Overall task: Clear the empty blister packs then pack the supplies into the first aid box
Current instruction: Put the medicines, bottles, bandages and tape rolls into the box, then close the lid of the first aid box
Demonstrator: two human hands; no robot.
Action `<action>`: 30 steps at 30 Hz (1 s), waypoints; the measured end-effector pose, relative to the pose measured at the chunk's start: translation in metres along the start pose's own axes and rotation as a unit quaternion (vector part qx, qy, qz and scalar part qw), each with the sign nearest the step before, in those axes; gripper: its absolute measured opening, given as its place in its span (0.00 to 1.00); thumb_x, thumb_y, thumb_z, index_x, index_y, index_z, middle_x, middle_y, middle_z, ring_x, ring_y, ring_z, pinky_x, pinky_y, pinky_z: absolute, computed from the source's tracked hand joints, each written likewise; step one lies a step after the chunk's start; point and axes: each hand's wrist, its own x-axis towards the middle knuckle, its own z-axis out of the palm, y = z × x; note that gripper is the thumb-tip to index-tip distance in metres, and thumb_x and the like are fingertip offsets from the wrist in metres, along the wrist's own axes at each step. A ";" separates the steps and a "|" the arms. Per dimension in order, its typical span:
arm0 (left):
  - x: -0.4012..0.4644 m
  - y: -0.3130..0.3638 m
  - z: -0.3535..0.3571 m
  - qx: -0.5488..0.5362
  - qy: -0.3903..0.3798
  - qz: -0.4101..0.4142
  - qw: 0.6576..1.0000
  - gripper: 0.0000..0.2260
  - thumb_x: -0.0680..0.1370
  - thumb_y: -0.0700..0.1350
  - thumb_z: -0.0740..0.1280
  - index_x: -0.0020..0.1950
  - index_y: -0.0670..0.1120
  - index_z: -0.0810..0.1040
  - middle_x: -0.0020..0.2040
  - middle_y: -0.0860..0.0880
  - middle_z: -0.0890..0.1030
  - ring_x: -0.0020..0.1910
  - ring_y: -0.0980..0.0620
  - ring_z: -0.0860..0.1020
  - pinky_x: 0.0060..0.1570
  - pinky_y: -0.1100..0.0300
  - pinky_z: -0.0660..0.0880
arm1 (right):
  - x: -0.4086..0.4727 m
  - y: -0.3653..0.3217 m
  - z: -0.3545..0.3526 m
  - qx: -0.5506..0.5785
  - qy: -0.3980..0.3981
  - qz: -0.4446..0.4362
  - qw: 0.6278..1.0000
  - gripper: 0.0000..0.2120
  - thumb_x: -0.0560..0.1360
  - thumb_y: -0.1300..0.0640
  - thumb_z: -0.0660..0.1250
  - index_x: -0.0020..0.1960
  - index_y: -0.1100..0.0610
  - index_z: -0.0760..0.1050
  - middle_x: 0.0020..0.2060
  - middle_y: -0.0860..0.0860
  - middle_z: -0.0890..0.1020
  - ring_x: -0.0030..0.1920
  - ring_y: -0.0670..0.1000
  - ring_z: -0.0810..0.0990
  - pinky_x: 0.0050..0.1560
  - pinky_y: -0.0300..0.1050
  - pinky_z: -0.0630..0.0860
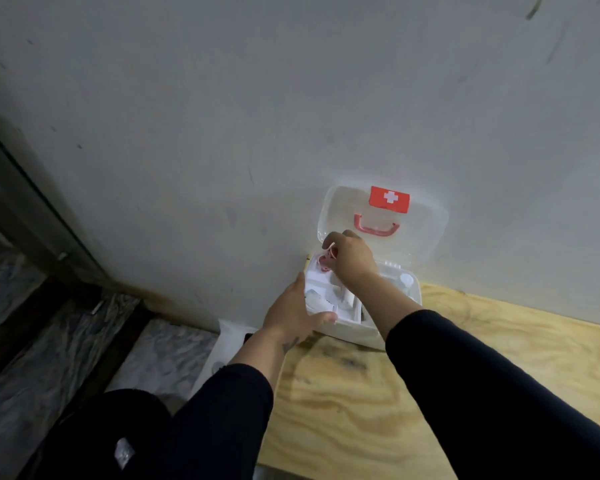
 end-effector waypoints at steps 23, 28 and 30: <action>0.005 -0.003 0.010 0.055 0.029 0.001 0.998 0.40 0.70 0.56 0.73 0.76 0.53 0.56 0.70 0.50 0.71 0.66 0.47 0.72 0.61 0.52 0.73 | -0.030 0.011 0.006 -0.023 -0.047 -0.010 0.999 0.22 0.71 0.65 0.67 0.64 0.55 0.72 0.57 0.57 0.79 0.56 0.59 0.78 0.55 0.49 0.76; 0.008 0.005 0.003 0.066 0.010 -0.005 0.998 0.38 0.70 0.62 0.70 0.75 0.54 0.57 0.70 0.50 0.71 0.66 0.46 0.73 0.63 0.50 0.73 | -0.036 0.012 -0.021 0.005 0.016 -0.029 0.999 0.21 0.73 0.59 0.70 0.65 0.53 0.72 0.63 0.53 0.77 0.60 0.56 0.77 0.60 0.49 0.74; 0.012 0.018 -0.006 0.077 0.029 -0.014 0.997 0.39 0.75 0.65 0.63 0.79 0.51 0.49 0.78 0.49 0.60 0.74 0.45 0.64 0.69 0.50 0.66 | -0.039 0.017 -0.040 -0.012 0.081 -0.060 0.995 0.18 0.73 0.59 0.69 0.63 0.54 0.74 0.63 0.53 0.76 0.62 0.56 0.75 0.62 0.50 0.74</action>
